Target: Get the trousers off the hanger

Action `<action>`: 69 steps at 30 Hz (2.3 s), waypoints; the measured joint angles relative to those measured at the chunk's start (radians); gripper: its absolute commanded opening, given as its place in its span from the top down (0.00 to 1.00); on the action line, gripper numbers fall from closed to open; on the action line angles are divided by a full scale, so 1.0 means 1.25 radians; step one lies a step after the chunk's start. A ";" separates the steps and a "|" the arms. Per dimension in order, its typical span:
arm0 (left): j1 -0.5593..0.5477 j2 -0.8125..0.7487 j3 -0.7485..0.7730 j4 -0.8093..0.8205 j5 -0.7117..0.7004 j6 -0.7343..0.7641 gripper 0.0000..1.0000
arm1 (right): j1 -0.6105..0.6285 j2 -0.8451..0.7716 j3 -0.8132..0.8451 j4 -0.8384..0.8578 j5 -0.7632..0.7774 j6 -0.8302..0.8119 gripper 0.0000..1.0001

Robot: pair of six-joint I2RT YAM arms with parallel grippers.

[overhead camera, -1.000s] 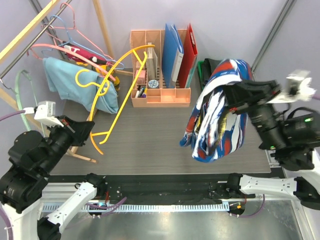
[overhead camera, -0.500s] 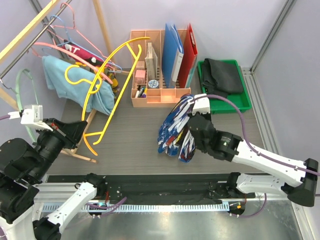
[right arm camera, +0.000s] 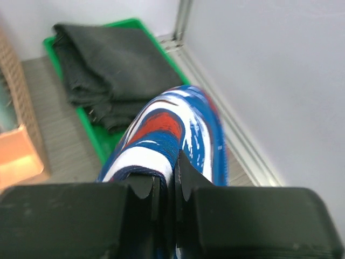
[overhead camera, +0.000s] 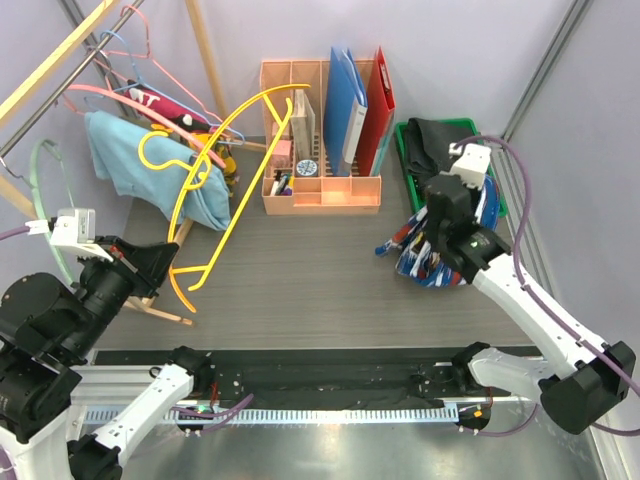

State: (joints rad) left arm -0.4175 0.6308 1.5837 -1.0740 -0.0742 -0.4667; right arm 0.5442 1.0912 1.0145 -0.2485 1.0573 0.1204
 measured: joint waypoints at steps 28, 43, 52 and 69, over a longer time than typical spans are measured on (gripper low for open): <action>-0.002 0.016 -0.042 0.001 0.032 -0.003 1.00 | -0.306 0.228 0.264 0.193 -0.118 -0.269 0.99; -0.010 0.096 -0.045 0.009 -0.019 0.027 1.00 | -0.344 0.863 0.741 0.292 -0.253 -0.302 0.99; -0.010 0.095 -0.072 0.052 -0.034 0.027 1.00 | -0.363 1.179 1.031 0.276 -0.381 -0.224 0.93; -0.010 0.076 -0.084 0.066 -0.030 0.021 1.00 | -0.371 0.944 0.951 -0.080 -0.392 -0.035 0.01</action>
State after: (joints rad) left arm -0.4301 0.7254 1.4788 -0.9920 -0.1112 -0.4400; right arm 0.0807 2.2707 2.2028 -0.3485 0.5671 0.0761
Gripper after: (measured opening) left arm 0.034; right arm 0.989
